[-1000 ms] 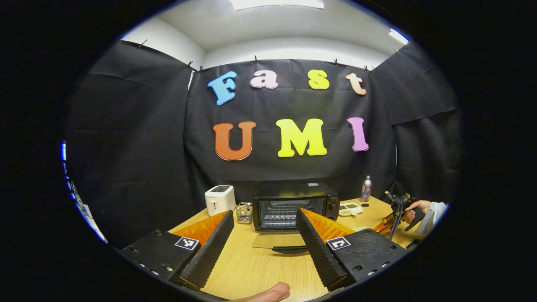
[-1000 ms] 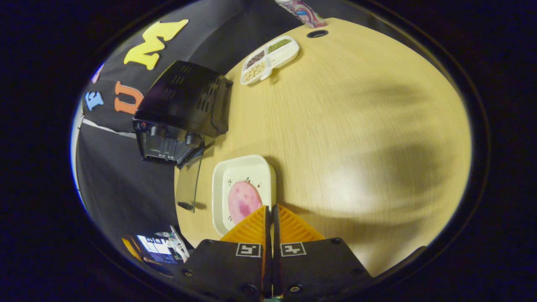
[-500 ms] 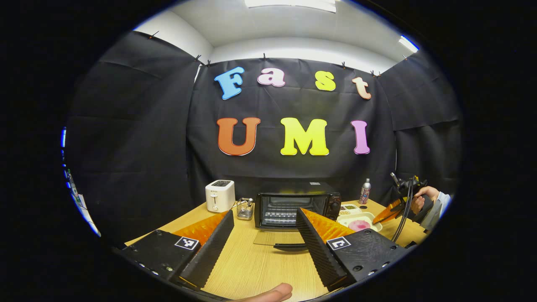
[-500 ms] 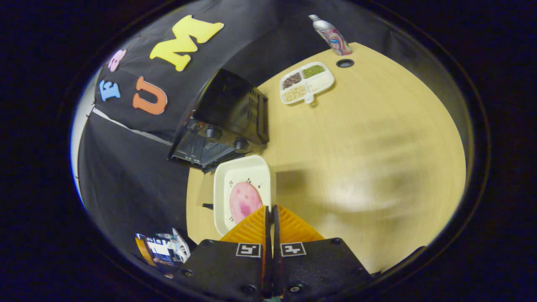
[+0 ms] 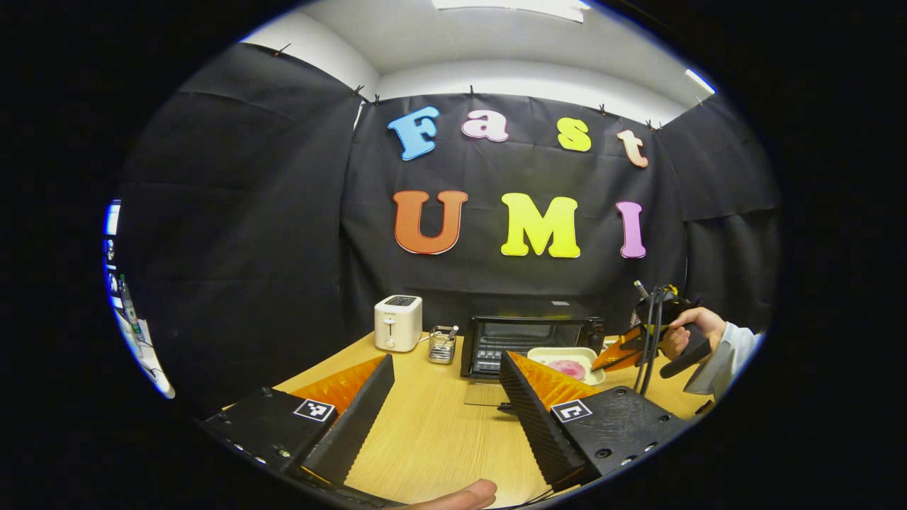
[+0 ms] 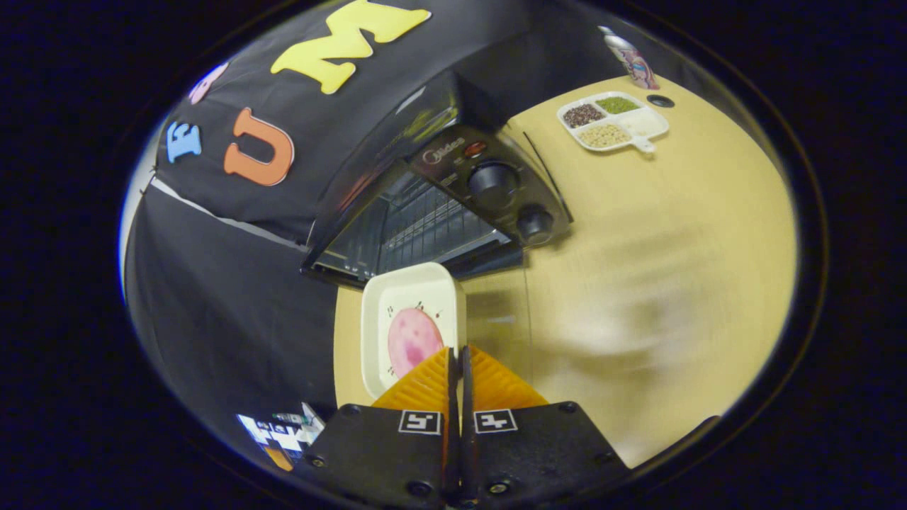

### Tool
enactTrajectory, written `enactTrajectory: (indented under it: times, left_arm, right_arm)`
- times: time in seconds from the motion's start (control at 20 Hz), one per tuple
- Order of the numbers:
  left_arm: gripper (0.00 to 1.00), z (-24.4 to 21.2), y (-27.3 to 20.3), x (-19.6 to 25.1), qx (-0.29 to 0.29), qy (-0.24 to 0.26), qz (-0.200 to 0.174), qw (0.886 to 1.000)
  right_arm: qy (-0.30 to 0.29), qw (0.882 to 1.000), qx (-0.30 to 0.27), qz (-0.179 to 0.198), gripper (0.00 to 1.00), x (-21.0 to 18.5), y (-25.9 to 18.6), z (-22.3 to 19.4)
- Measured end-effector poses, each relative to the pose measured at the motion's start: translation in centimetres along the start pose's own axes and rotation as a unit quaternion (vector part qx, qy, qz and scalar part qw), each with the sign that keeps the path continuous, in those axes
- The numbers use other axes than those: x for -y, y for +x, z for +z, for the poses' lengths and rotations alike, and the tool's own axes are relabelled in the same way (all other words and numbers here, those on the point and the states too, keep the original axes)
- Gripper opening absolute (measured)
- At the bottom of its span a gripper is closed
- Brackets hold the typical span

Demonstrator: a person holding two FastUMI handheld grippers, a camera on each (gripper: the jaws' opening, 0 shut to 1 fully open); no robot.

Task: Open the electric oven with the left hand, put the food in, and close the electric oven.

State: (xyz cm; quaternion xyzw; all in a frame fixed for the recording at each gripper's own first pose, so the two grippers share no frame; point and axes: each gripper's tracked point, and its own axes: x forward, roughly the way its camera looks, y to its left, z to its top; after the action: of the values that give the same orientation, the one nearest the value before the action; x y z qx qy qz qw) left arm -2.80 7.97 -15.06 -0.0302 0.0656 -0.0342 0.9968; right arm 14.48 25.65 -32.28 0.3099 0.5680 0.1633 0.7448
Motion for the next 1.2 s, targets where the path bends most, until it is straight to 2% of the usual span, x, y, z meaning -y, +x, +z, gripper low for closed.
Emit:
enactTrajectory:
  times: [0.1,0.2,0.25,0.3,0.35,0.45,0.6,0.65,0.7,0.8,0.95,1.0,1.05,1.1,1.15,1.2]
  left_arm:
    - [0.95,-0.7,0.2,-0.7,-0.009,-0.001,0.005,1.0]
    - [0.95,-1.0,0.6,-1.0,-0.014,-0.003,0.006,1.0]
    - [0.95,-1.1,0.8,-1.0,-0.013,-0.003,0.007,1.0]
    - [0.95,-1.2,0.9,-1.0,-0.013,-0.002,0.008,1.0]
    - [0.95,-1.3,1.1,-1.1,-0.013,0.0,0.011,1.0]
    - [0.95,-2.1,1.9,-1.9,-0.019,0.0,0.022,1.0]
    - [0.95,-3.8,3.1,-1.9,-0.037,0.0,0.019,0.999]
    - [0.95,-4.1,3.2,-1.8,-0.039,0.002,0.018,0.999]
    - [0.95,-4.2,3.4,-1.8,-0.037,0.005,0.016,0.999]
    - [0.95,-4.3,3.7,-1.3,-0.027,0.006,0.002,1.0]
    - [0.95,-6.0,4.9,-1.2,-0.04,0.01,-0.004,0.999]
    - [0.95,-6.5,5.2,-1.3,-0.045,0.012,-0.003,0.999]
    - [0.95,-6.9,5.3,-1.3,-0.05,0.012,-0.003,0.999]
    - [0.95,-7.2,5.4,-1.1,-0.055,0.012,-0.004,0.998]
    - [0.95,-7.5,5.4,-1.0,-0.059,0.013,-0.006,0.998]
    - [0.95,-7.7,5.5,-0.8,-0.061,0.014,-0.007,0.998]
  right_arm:
    - [0.023,0.999,0.023,-0.007,0.04,-0.9,2.8,0.8]
    - [0.059,0.997,0.052,-0.002,0.01,-1.7,5.1,1.7]
    - [0.085,0.994,0.069,0.003,0.04,-2.0,5.9,2.1]
    - [0.116,0.989,0.088,0.008,0.01,-2.2,6.7,2.7]
    - [0.149,0.983,0.111,0.014,0.04,-2.4,7.5,3.4]
    - [0.201,0.968,0.151,0.027,0.01,-2.7,8.9,4.5]
    - [0.246,0.945,0.211,0.038,0.04,-3.0,10.4,5.9]
    - [0.251,0.938,0.234,0.041,0.04,-2.8,11.0,6.6]
    - [0.26,0.929,0.257,0.058,0.01,-3.2,11.1,7.3]
    - [0.258,0.916,0.29,0.1,0.04,-4.6,11.3,8.4]
    - [0.229,0.914,0.317,0.107,0.01,-4.8,12.1,10.0]
    - [0.223,0.915,0.32,0.105,0.06,-4.7,12.6,10.3]
    - [0.224,0.914,0.322,0.104,0.03,-4.4,13.0,10.3]
    - [0.223,0.913,0.325,0.107,0.08,-4.2,13.1,10.4]
    - [0.221,0.908,0.336,0.12,0.05,-4.3,12.5,10.6]
    - [0.215,0.906,0.342,0.125,0.08,-4.4,12.6,10.8]
